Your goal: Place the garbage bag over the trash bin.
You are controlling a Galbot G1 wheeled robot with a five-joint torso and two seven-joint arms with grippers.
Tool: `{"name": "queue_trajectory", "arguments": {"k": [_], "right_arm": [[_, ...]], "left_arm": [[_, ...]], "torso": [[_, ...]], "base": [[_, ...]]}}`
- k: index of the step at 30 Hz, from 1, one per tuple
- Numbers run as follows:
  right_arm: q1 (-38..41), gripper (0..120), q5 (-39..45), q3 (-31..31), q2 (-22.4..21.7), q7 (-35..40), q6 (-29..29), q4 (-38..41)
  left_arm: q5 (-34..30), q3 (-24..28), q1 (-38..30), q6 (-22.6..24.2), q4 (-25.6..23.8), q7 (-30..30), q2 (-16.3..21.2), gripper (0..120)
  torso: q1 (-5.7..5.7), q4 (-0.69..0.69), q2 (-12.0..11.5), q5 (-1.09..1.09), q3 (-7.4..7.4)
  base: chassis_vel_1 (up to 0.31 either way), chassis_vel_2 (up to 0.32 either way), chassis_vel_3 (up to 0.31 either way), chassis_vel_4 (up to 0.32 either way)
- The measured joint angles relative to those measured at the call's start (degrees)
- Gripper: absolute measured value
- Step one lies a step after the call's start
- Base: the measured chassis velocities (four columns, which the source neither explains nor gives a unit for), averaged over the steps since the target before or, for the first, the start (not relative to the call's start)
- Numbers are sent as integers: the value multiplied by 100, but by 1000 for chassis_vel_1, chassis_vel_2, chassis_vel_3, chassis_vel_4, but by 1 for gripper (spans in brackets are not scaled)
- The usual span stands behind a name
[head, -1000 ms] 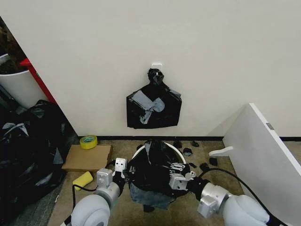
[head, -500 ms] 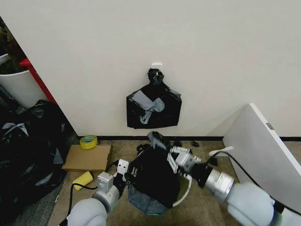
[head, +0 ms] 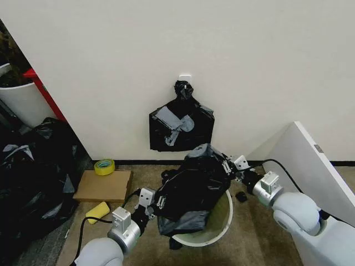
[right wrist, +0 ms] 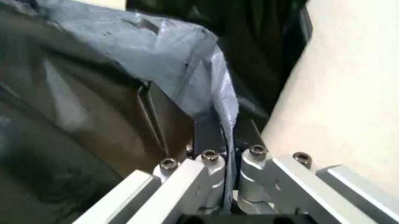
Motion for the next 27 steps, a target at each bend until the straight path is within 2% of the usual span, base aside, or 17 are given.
{"name": "queue_trajectory", "arguments": {"k": [7,13,19,24,27], "right_arm": [[-695,0,264,462,-105,-482,225,-51],[-882,0,387,543,-53,-864,580,-307],[-879,0,324,416,172,-1069,909,-506],[-940,0,365,405,255,-1084,936,-508],[-995,12,446,423,293,-1033,1038,-450]], "left_arm": [[-1000,-137,-166,-86,36,-480,-258,5],[-1617,-210,-252,-88,-3,-637,-289,5],[-1916,-222,-289,-82,-13,-798,-323,5],[-1939,-227,-293,-43,11,-830,-317,5],[-1902,-228,-301,3,41,-839,-305,5]], "torso": [[0,-2,0,0,0],[0,-1,0,0,-1],[0,1,0,0,0],[0,0,0,0,0],[0,0,0,0,-1]], "base": [[0,0,0,0],[0,0,0,0],[0,0,0,0],[0,0,0,0],[0,0,0,0]]}}
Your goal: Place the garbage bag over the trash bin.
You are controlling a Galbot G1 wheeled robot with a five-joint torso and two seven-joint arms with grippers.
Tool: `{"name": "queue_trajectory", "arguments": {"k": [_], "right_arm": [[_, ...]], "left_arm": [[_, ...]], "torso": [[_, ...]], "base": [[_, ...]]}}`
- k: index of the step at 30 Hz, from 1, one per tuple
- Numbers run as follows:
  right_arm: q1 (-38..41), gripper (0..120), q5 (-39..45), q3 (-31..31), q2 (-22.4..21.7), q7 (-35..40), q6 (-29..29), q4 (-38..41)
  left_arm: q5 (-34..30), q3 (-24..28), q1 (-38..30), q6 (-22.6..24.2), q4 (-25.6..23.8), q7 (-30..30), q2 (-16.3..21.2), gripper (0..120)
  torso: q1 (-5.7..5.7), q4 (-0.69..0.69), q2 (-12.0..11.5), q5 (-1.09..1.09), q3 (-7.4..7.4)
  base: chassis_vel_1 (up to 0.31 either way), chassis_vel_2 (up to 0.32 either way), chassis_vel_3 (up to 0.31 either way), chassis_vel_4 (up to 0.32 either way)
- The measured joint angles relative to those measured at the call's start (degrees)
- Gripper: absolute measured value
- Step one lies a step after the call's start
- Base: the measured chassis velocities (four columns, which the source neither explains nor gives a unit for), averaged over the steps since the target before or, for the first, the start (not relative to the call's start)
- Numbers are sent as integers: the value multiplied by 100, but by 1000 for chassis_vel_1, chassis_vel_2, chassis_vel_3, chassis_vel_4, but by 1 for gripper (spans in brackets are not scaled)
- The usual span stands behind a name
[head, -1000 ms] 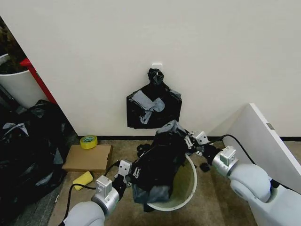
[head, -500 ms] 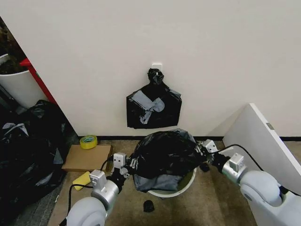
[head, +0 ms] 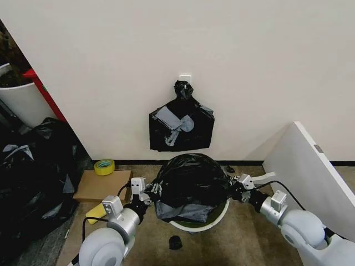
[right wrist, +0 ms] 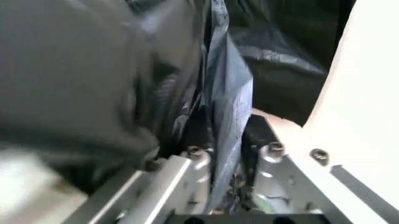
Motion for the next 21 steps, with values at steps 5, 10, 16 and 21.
{"name": "queue_trajectory", "arguments": {"k": [5,10,16,21], "right_arm": [[-17,29,337,66,67,140,55,33],[-41,51,924,312,108,292,-84,-17],[-114,71,1392,643,36,188,-166,-145],[-161,88,1645,943,-41,139,-172,-179]], "left_arm": [[101,38,-3,72,62,0,-4,5],[190,27,20,89,91,16,5,5],[199,-8,31,89,90,11,-3,5],[196,-21,64,93,80,-33,-60,5]], "torso": [[0,0,0,0,0],[0,0,0,0,0],[0,0,0,0,0],[0,0,0,1,0]], "base": [[0,0,0,0],[0,0,0,0],[0,0,0,0],[0,0,0,0]]}}
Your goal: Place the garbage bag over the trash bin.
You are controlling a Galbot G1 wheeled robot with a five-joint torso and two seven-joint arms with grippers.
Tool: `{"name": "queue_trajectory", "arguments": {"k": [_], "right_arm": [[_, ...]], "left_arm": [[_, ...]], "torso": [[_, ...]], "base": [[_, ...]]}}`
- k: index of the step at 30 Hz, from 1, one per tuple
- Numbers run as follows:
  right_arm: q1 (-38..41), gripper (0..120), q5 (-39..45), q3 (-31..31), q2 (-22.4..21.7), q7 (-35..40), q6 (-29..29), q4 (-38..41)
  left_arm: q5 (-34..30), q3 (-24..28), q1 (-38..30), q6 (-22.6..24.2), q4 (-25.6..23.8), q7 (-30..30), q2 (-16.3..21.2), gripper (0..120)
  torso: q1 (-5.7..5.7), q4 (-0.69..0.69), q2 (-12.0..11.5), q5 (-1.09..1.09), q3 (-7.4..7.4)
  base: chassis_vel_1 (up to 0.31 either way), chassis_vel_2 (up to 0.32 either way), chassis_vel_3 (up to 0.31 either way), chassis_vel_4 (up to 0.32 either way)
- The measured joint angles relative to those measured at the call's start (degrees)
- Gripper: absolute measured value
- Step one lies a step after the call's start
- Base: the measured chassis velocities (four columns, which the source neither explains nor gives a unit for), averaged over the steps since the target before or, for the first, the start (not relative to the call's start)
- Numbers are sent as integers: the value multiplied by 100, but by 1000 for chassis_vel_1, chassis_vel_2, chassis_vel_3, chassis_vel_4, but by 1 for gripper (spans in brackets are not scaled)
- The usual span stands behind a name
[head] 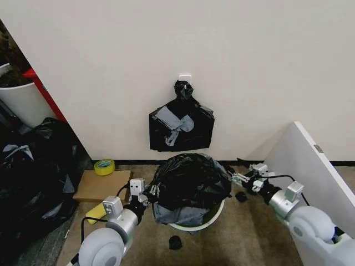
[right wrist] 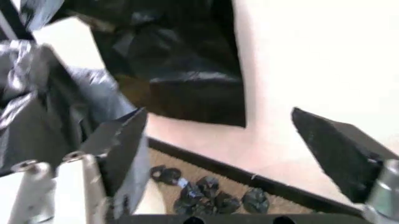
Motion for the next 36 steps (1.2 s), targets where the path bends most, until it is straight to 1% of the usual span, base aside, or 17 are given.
{"name": "queue_trajectory", "arguments": {"k": [2,4,5,6,8,11,12,13,16,19,21,26,30,32,34,35,36], "right_arm": [[-46,96,84,148,-45,-61,0,110],[-77,99,121,201,-114,-170,-1,359],[-77,99,121,201,-114,-170,-1,359],[-111,100,119,205,-150,-231,-6,541],[-243,100,9,212,-185,-354,-9,937],[-395,100,-445,91,-223,-639,-20,1564],[-412,100,-600,26,-250,-765,-20,1743],[-412,100,-600,26,-250,-765,-20,1743],[-471,100,-910,-96,-369,-1178,-44,2074],[-583,100,-1098,-213,-525,-1462,-237,2338],[-619,100,-1162,-251,-561,-1499,-303,2390],[-774,100,-1841,-456,-669,-1604,-545,2334],[-830,100,-2002,-488,-685,-1606,-607,2200],[-834,93,-2046,-498,-694,-1629,-636,2130],[-824,84,-2084,-510,-720,-1701,-639,2083],[-824,84,-2084,-510,-720,-1701,-639,2083],[-826,81,-2089,-511,-734,-1775,-640,2067]], "left_arm": [[-18,-22,19,7,0,-37,-27,5],[-52,-72,57,21,-16,-80,-56,5],[-52,-72,57,21,-16,-80,-56,5],[-66,-89,55,26,-18,-100,-59,5],[-115,-99,-6,62,5,-142,-46,5],[-211,-100,-126,163,85,-194,-4,5],[-246,-95,-156,197,120,-197,17,5],[-246,-95,-156,197,120,-197,17,5],[-283,-68,-217,286,187,-201,81,5],[-285,-48,-239,340,183,-201,116,5],[-285,-44,-239,350,169,-201,121,5],[-276,-28,-229,386,65,-194,135,5],[-266,-28,-216,392,25,-187,138,5],[-253,-26,-204,394,6,-181,143,5],[-253,-23,-202,398,-11,-180,146,5],[-253,-23,-202,398,-11,-180,146,5],[-257,-23,-202,400,-19,-180,147,5]], "torso": [[0,-2,0,0,0],[0,0,0,-1,0],[0,0,0,-1,0],[0,2,0,-1,0],[0,2,0,-2,0],[0,-2,0,-3,0],[0,-1,0,0,0],[0,-1,0,0,0],[0,0,0,-3,0],[0,-1,0,-2,0],[0,-1,0,-2,0],[0,0,0,-2,0],[0,0,0,-1,0],[0,0,0,-1,0],[0,0,0,-1,0],[0,0,0,-1,0],[0,0,0,-1,0]], "base": [[0,0,0,0],[0,0,0,0],[0,0,0,0],[0,0,0,0],[0,0,0,0],[0,0,0,0],[0,0,0,0],[0,0,0,0],[0,0,0,0],[0,0,0,0],[0,0,0,0],[0,0,0,0],[0,0,0,0],[0,0,0,0],[0,0,0,0],[0,0,0,0],[0,0,0,0]]}}
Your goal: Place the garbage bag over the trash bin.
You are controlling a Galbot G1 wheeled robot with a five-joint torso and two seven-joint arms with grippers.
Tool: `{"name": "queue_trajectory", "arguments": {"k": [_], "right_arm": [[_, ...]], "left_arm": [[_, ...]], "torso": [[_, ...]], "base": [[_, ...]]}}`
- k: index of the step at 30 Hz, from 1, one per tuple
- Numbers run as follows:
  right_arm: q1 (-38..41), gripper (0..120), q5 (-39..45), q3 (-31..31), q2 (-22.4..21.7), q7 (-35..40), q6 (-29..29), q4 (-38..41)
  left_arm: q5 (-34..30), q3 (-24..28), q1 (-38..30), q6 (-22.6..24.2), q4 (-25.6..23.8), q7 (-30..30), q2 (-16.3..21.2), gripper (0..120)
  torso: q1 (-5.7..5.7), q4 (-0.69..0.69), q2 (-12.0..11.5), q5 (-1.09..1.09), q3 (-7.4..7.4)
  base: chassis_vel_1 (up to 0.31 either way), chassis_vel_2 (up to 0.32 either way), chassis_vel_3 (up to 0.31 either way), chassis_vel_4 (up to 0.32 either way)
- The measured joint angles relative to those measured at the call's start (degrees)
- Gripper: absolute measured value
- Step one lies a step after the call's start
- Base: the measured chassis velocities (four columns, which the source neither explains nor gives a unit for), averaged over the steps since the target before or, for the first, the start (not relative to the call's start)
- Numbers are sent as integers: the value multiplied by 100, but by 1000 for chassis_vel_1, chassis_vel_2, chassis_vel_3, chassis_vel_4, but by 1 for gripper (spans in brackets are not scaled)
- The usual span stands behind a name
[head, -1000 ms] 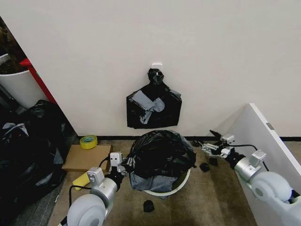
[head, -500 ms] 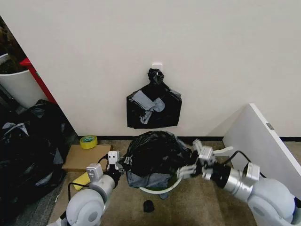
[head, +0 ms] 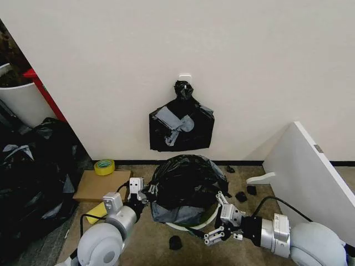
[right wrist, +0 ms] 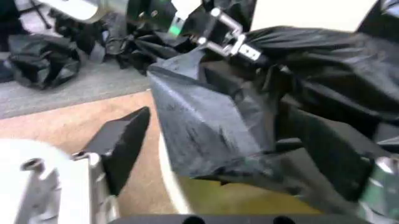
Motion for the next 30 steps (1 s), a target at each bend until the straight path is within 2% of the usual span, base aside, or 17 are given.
{"name": "queue_trajectory", "arguments": {"k": [5,8,11,13,20,22,30], "right_arm": [[-48,60,-43,-8,-15,-141,11,-27],[-53,54,-58,-12,-7,-142,13,-34],[-53,38,-51,-22,5,-102,24,-50],[-52,34,-45,-24,5,-91,26,-49],[-117,5,-178,-30,-20,-139,66,-64],[-134,0,-218,-47,-21,-144,84,-77],[-419,0,-375,90,-46,-140,337,61]], "left_arm": [[-8,3,-4,5,-13,-3,-7,5],[-8,4,-3,5,-14,-4,-13,5],[-4,3,3,4,-15,-10,-29,5],[-4,3,3,4,-16,-12,-33,5],[-5,-20,3,-3,-40,-27,-42,5],[-11,-24,1,-4,-52,-30,-42,5],[-258,-101,-55,-33,-24,-168,-78,5]], "torso": [[0,0,0,0,0],[0,0,0,0,0],[0,0,0,0,0],[0,0,0,0,0],[0,0,0,0,0],[0,0,0,0,0],[0,0,0,0,0]], "base": [[0,0,0,0],[0,0,0,0],[0,0,0,0],[0,0,0,0],[0,0,0,0],[0,0,0,0],[0,0,0,0]]}}
